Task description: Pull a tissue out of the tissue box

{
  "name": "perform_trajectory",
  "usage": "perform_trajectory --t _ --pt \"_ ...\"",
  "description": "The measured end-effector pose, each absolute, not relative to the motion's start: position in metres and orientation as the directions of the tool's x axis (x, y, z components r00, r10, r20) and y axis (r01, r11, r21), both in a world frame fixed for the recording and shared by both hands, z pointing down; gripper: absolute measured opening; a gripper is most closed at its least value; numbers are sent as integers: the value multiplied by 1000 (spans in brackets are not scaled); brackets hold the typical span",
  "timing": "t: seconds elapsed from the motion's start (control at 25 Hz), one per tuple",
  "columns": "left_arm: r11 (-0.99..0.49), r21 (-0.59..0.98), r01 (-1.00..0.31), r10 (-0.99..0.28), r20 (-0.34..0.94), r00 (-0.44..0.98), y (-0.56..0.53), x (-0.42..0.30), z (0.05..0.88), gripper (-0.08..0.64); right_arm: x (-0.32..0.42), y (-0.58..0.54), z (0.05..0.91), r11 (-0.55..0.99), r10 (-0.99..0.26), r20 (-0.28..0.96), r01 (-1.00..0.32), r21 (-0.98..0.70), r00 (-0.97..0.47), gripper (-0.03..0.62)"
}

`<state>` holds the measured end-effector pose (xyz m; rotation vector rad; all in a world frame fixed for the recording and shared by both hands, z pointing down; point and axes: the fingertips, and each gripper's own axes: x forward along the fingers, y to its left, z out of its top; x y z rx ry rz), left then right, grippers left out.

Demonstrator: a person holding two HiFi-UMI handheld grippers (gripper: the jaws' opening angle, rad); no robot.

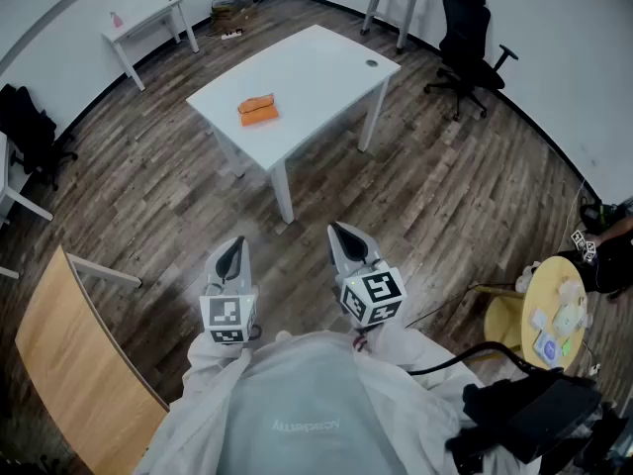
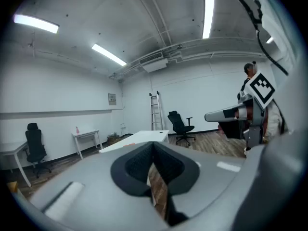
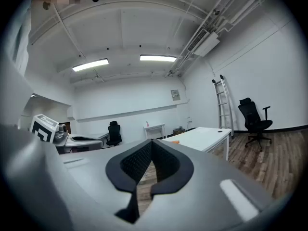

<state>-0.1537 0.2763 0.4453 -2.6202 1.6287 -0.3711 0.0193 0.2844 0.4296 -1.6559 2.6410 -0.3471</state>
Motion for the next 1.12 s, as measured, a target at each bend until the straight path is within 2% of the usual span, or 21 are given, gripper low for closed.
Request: perform_trajectory --t 1.12 --pt "-433 -139 -891 -894 195 404 289 -117 452 0 59 295 440 436 -874 116 -867 -243 -472 2"
